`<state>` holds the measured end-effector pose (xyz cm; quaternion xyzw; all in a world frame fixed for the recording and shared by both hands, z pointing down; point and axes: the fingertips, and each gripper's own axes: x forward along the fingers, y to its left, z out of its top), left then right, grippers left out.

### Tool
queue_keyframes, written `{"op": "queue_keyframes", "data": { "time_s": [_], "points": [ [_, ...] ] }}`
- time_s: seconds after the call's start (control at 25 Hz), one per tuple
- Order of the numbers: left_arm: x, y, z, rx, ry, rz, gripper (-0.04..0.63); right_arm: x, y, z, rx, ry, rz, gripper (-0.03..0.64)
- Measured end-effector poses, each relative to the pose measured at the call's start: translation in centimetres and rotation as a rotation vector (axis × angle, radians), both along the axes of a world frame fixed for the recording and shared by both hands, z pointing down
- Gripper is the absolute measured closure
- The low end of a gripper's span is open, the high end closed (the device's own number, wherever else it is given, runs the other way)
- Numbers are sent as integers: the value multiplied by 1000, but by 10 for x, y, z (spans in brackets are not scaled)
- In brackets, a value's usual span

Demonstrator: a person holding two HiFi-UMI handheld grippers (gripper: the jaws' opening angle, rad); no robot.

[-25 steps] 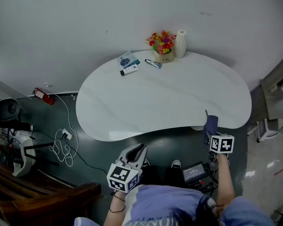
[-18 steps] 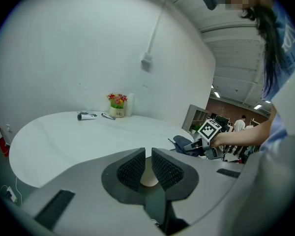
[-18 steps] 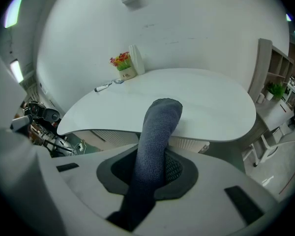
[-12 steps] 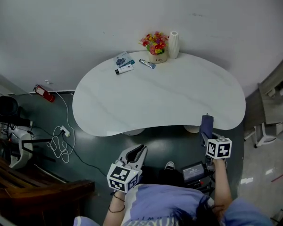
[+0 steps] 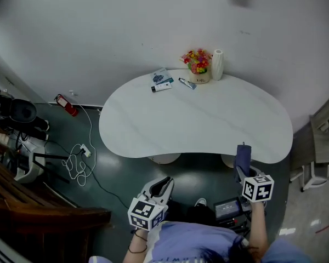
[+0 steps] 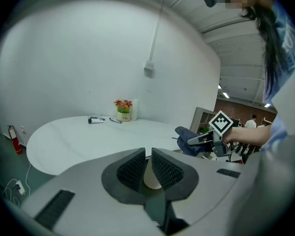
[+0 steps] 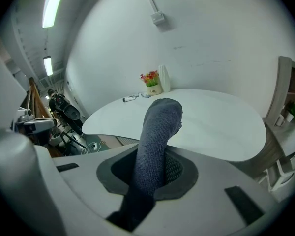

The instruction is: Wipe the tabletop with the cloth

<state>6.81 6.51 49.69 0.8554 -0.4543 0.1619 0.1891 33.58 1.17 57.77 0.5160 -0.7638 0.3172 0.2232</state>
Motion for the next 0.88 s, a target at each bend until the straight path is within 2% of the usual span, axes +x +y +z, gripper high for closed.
{"op": "queue_keyframes", "data": {
  "time_s": [0.36, 0.64, 0.88],
  "points": [
    [-35, 45, 8, -37, -18, -83, 561, -42, 23, 15, -24, -23, -75, 546],
    [-46, 54, -5, 9, -29, -42, 561, -81, 35, 2, 10, -43, -102, 546],
    [-58, 102, -17, 27, -22, 3, 561, -107, 79, -17, 27, -46, -97, 546]
  ]
}}
